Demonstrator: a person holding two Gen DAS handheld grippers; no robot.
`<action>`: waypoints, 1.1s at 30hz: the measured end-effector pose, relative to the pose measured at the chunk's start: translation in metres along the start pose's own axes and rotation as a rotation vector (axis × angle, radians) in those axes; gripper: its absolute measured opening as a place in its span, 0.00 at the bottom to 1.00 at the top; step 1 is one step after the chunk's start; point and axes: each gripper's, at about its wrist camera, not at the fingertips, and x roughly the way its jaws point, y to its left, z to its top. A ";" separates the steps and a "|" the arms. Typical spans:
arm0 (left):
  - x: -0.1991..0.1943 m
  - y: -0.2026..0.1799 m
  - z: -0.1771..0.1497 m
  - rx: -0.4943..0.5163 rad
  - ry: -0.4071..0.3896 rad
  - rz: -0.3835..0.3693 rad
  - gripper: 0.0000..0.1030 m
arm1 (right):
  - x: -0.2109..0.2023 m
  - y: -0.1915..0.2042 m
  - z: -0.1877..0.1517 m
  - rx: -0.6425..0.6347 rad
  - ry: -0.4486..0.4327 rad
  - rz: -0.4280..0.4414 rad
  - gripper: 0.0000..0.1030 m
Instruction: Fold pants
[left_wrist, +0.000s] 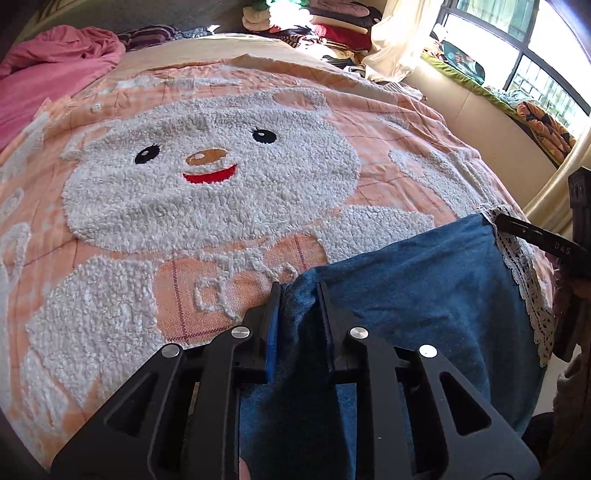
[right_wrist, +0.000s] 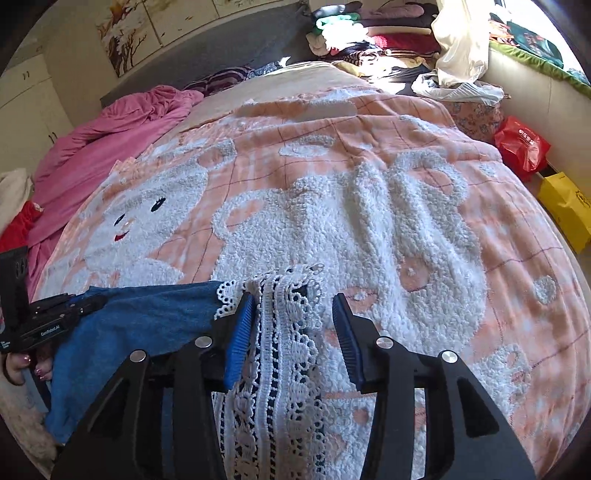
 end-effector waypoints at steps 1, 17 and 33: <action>-0.005 0.001 0.000 -0.004 -0.011 0.016 0.21 | -0.009 -0.003 -0.002 0.010 -0.015 -0.003 0.41; -0.123 -0.025 -0.098 0.099 -0.086 -0.025 0.30 | -0.121 -0.007 -0.113 0.118 -0.074 0.024 0.51; -0.093 -0.111 -0.127 0.387 -0.092 -0.003 0.12 | -0.110 0.009 -0.131 0.043 -0.060 -0.064 0.18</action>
